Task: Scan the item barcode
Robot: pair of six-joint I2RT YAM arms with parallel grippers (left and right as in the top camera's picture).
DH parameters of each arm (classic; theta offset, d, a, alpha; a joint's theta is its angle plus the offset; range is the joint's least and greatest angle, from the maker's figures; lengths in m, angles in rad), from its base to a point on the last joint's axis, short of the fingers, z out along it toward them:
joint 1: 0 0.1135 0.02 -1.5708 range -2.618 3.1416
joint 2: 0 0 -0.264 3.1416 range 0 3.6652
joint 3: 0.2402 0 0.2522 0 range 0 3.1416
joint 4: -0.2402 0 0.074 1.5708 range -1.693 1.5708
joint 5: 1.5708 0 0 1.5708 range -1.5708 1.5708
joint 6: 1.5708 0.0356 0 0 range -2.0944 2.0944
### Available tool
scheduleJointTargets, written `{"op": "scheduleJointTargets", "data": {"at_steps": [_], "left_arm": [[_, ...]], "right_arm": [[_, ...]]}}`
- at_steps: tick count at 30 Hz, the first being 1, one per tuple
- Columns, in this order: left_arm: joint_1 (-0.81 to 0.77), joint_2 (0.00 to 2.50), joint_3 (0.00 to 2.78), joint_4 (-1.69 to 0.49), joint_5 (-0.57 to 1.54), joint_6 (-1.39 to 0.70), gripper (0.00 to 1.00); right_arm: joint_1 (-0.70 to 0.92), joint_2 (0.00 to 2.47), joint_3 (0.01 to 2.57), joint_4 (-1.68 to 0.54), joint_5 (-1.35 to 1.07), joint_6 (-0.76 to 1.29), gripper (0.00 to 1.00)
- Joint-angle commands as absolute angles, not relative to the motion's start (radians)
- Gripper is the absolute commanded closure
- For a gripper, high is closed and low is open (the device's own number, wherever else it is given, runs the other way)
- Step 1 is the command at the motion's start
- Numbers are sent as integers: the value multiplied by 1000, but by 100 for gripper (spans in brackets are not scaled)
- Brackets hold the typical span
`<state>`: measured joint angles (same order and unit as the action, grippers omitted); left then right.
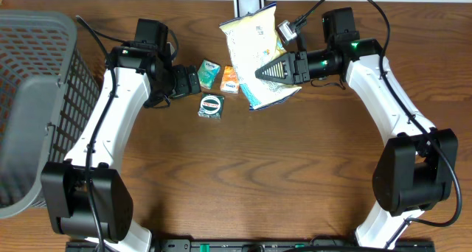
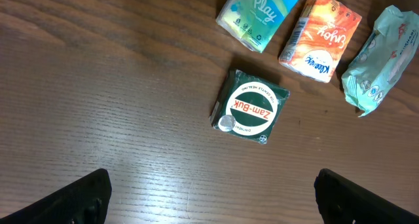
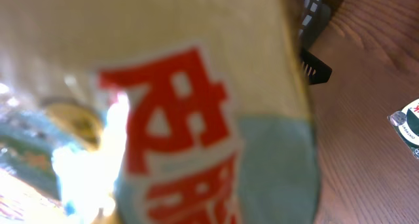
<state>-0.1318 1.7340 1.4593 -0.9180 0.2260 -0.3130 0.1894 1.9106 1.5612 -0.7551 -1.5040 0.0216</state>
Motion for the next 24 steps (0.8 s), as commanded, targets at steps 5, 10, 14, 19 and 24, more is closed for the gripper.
{"op": "scheduleJointTargets", "data": {"at_steps": [5,10,14,19,24], "left_arm": [[-129,1738,1472,-923,216,-304,2],[-129,1738,1472,-923,216,-304,2],[-129,1738,1472,-923,216,-304,2],[-129,1738,1472,-923,216,-304,2],[-129,1738,1472,-923,216,-304,2]], "right_arm": [[194,1900,1580,-751,-1544,10,95],[194,1900,1580,-751,-1543,10,95],[194,1900,1580,-752,-1523,10,95],[194,1900,1579,-751,-1517,10,95],[194,1900,1576,-751,-1516,10,94]]}}
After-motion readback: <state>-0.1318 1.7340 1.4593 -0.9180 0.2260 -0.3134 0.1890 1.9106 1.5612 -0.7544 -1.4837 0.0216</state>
